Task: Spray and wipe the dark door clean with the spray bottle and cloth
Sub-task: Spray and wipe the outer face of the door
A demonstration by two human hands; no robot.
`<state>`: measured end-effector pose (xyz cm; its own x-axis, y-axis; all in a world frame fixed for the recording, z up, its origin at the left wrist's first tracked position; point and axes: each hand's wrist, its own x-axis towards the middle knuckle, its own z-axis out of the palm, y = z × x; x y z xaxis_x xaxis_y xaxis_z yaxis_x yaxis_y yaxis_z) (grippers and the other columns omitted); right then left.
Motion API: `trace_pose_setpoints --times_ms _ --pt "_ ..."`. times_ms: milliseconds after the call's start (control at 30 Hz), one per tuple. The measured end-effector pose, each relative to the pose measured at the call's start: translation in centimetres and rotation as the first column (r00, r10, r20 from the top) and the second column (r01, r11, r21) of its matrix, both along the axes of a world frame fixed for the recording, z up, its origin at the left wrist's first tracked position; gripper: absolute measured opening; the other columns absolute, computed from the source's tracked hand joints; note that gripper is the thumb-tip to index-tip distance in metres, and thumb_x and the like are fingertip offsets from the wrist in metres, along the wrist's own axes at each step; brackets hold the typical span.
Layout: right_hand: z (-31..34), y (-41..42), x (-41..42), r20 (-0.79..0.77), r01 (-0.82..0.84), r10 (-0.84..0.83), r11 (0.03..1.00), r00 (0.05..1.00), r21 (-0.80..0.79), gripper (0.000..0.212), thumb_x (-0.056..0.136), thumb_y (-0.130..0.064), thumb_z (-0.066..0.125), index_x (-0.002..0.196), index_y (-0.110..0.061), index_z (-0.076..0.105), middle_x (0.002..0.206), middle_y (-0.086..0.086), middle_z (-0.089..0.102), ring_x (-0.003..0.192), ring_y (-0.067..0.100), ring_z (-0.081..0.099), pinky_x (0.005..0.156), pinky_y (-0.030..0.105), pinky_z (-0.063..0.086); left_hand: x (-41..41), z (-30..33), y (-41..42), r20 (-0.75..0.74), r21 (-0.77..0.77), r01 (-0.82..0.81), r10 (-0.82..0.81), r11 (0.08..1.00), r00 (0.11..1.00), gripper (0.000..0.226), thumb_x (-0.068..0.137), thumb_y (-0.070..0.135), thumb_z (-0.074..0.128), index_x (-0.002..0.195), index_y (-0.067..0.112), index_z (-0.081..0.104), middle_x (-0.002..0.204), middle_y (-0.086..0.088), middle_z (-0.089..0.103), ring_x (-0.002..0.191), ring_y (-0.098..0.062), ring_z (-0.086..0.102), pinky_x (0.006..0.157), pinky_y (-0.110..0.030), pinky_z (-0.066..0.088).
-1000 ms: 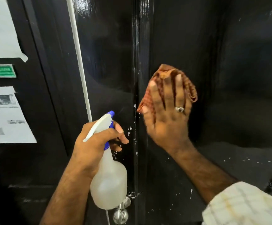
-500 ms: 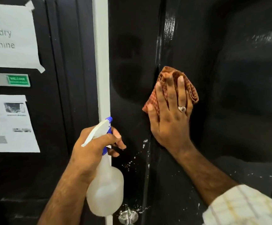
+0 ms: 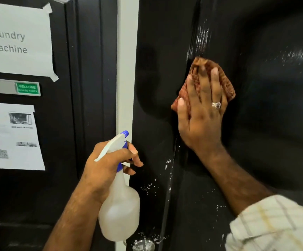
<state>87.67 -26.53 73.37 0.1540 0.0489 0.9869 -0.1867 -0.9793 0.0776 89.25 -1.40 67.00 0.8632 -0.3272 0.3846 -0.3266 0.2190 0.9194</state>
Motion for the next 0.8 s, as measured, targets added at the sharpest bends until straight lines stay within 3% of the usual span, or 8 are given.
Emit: trace_pose_setpoints --times_ms 167,300,467,533,600,700,767,800 --pt "-9.9 -1.9 -2.0 -0.161 0.012 -0.031 0.993 0.986 -0.116 0.065 0.106 -0.037 0.056 0.164 -0.016 0.038 0.176 0.012 0.022 0.163 0.037 0.016 0.129 0.058 0.016 -0.2 0.1 0.1 -0.025 -0.01 -0.002 0.002 1.0 1.0 0.023 0.094 0.003 0.067 0.077 0.012 0.078 0.079 -0.017 0.075 0.077 -0.032 0.078 0.064 -0.041 0.065" --pt "-10.8 -4.9 -3.3 -0.215 0.038 -0.114 0.944 0.97 -0.328 0.07 0.101 -0.043 0.064 0.163 -0.02 0.041 0.172 0.014 0.03 0.161 0.037 0.023 0.127 0.056 0.024 -0.3 -0.3 0.3 -0.036 0.013 -0.011 0.012 1.0 0.999 0.014 0.096 0.004 0.067 0.085 0.008 0.076 0.079 -0.015 0.076 0.078 -0.032 0.078 0.065 -0.04 0.066" --pt "-6.9 0.6 -0.7 -0.063 0.027 -0.022 0.997 0.998 0.076 0.064 0.11 -0.046 0.043 0.167 -0.019 0.031 0.177 0.01 0.017 0.164 0.036 0.009 0.127 0.063 0.017 0.0 -0.9 0.6 -0.05 0.012 -0.033 0.033 0.999 0.998 0.011 0.096 0.005 0.067 0.088 0.007 0.075 0.08 -0.016 0.076 0.08 -0.033 0.079 0.062 -0.036 0.065" --pt "-8.0 1.9 -0.1 -0.083 0.013 -0.004 0.993 0.997 0.115 0.066 0.111 -0.047 0.039 0.168 -0.016 0.027 0.177 0.012 0.014 0.164 0.037 0.006 0.128 0.063 0.014 0.1 -1.0 0.6 -0.053 0.003 -0.038 0.038 0.999 0.998 0.012 0.095 0.005 0.068 0.086 0.008 0.076 0.08 -0.016 0.076 0.08 -0.033 0.079 0.063 -0.037 0.064" --pt "-11.0 0.9 -0.7 -0.166 0.0 0.001 1.0 0.986 0.005 0.066 0.111 -0.045 0.042 0.168 -0.015 0.027 0.177 0.014 0.013 0.164 0.038 0.008 0.129 0.061 0.013 0.0 -1.0 0.5 -0.048 -0.004 -0.022 0.022 1.0 0.999 0.014 0.094 0.006 0.07 0.083 0.012 0.077 0.08 -0.016 0.076 0.08 -0.033 0.079 0.063 -0.037 0.064" --pt "-14.0 -2.7 -2.5 -0.272 0.009 -0.091 0.957 0.958 -0.29 0.069 0.106 -0.041 0.059 0.166 -0.019 0.033 0.176 0.012 0.02 0.163 0.036 0.018 0.13 0.054 0.018 -0.2 -0.9 0.1 -0.056 -0.001 -0.014 0.014 1.0 0.998 0.016 0.094 0.005 0.07 0.083 0.012 0.077 0.079 -0.014 0.076 0.078 -0.033 0.078 0.062 -0.038 0.064" --pt "-13.0 -3.5 -2.6 -0.258 0.01 -0.099 0.946 0.961 -0.325 0.069 0.106 -0.04 0.06 0.166 -0.019 0.034 0.176 0.01 0.024 0.163 0.034 0.021 0.13 0.052 0.019 -0.2 -0.9 0.0 -0.055 0.005 -0.02 0.021 1.0 0.998 0.014 0.095 0.004 0.068 0.084 0.01 0.076 0.078 -0.014 0.076 0.079 -0.034 0.078 0.062 -0.037 0.064" --pt "-12.0 -3.1 -2.5 -0.242 0.008 -0.073 0.965 0.968 -0.262 0.068 0.107 -0.04 0.057 0.167 -0.019 0.032 0.176 0.01 0.023 0.163 0.033 0.019 0.13 0.053 0.018 -0.3 -0.9 -0.1 -0.048 0.017 -0.016 0.017 1.0 0.999 0.012 0.095 0.004 0.068 0.086 0.008 0.076 0.079 -0.015 0.076 0.08 -0.035 0.078 0.062 -0.037 0.064"
